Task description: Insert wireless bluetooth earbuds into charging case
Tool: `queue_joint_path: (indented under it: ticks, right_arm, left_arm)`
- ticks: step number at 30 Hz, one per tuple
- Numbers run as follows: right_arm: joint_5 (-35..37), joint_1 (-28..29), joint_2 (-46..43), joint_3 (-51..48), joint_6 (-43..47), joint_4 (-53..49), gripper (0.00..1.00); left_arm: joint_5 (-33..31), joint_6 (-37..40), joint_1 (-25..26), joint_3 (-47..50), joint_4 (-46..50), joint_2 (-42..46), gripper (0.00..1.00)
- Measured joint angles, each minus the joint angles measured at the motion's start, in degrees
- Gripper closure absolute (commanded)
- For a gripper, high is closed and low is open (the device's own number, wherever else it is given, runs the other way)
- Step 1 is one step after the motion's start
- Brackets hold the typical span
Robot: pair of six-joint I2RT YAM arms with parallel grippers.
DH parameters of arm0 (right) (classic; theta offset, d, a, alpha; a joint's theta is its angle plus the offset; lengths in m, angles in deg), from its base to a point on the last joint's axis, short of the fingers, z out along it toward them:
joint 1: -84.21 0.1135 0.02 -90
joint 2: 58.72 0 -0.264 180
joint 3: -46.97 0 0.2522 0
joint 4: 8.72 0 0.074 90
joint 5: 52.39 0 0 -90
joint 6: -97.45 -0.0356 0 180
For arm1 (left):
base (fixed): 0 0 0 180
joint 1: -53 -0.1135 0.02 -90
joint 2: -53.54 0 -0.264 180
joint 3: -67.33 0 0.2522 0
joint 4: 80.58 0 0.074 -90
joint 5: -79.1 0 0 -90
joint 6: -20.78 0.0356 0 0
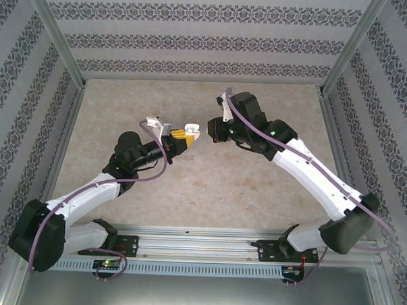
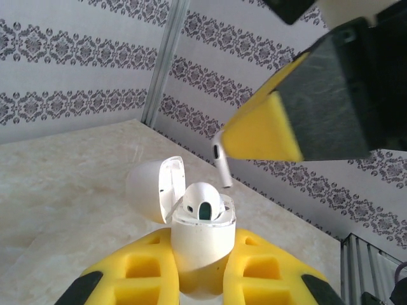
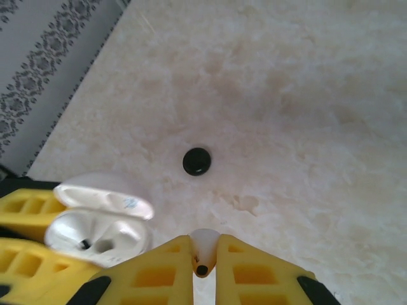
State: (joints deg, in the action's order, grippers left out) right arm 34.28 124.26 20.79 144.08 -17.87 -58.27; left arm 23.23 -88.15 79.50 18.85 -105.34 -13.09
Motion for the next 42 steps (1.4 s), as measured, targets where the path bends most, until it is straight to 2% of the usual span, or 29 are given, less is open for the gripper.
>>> queue_joint_path:
  ticks: [12, 42]
  right_arm:
    - [5.35, 5.42, -4.81, -2.97, -0.22, 7.13, 0.88]
    - [4.11, 5.49, -2.29, -3.26, -0.26, 11.67, 0.89]
  left_arm:
    - [1.31, -1.11, 0.00, -2.16, -1.42, -0.31, 1.00]
    - [2.75, -2.62, 0.00, -2.27, -3.13, -0.31, 1.00]
